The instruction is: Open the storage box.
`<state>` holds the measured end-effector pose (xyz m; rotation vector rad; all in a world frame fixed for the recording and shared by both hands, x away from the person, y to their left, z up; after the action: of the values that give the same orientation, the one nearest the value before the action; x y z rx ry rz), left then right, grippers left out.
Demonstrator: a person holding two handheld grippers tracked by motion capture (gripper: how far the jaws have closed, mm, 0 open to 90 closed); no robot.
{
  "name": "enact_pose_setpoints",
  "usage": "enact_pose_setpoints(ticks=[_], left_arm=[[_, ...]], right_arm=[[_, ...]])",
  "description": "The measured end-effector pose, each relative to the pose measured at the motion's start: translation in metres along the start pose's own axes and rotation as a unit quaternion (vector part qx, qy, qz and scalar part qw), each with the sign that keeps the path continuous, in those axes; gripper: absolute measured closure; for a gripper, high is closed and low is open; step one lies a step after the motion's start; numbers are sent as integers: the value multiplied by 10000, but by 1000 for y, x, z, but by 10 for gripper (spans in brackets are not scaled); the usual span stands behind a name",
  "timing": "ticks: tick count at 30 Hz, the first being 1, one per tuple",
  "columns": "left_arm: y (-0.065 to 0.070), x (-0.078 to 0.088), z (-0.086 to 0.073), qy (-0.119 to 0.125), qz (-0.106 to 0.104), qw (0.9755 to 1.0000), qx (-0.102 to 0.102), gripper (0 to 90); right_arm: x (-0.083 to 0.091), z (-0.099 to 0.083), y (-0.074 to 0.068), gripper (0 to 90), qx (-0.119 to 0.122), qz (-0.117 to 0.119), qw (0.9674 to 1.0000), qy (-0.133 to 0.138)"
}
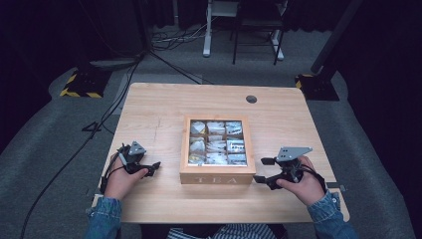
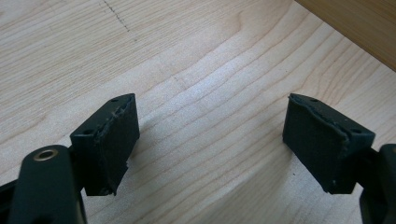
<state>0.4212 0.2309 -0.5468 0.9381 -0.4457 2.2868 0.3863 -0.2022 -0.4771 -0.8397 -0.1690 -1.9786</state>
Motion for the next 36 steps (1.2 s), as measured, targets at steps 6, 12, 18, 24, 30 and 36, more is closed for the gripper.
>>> enact_pose_setpoints(ticks=[6, 12, 18, 24, 30, 36], left_arm=[[0, 0, 0, 2, -1, 10000, 1, 194], [0, 0, 0, 0, -2, 10000, 1, 194], [0, 0, 0, 0, -2, 10000, 1, 194], [0, 0, 0, 0, -2, 10000, 0, 194], [0, -1, 0, -1, -10, 10000, 6, 188], [0, -2, 1, -6, -2, 10000, 10, 183]], right_arm=[[-16, -4, -4, 251, -74, -99, 9999, 43], [-23, -5, -5, 298, 119, -194, 9997, 47], [-22, -1, -6, 325, 269, -211, 9990, 301], [-21, 0, -7, 347, 325, -210, 9988, 287], [-19, 2, -8, 354, 360, -302, 9985, 275], [-13, 7, -11, 350, 497, -487, 9969, 366]])
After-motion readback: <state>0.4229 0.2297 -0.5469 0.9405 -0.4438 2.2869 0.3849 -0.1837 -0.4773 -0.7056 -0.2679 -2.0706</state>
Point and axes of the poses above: each handheld gripper's, and its own axes: x roughly backward along the jaws, z roughly out of its top, y roughly to its right, the point moved 6 cm from there along -x, roughly forward along the jaws, and after that the axes turned 8 degrees about -x, right-handed, at the moved point
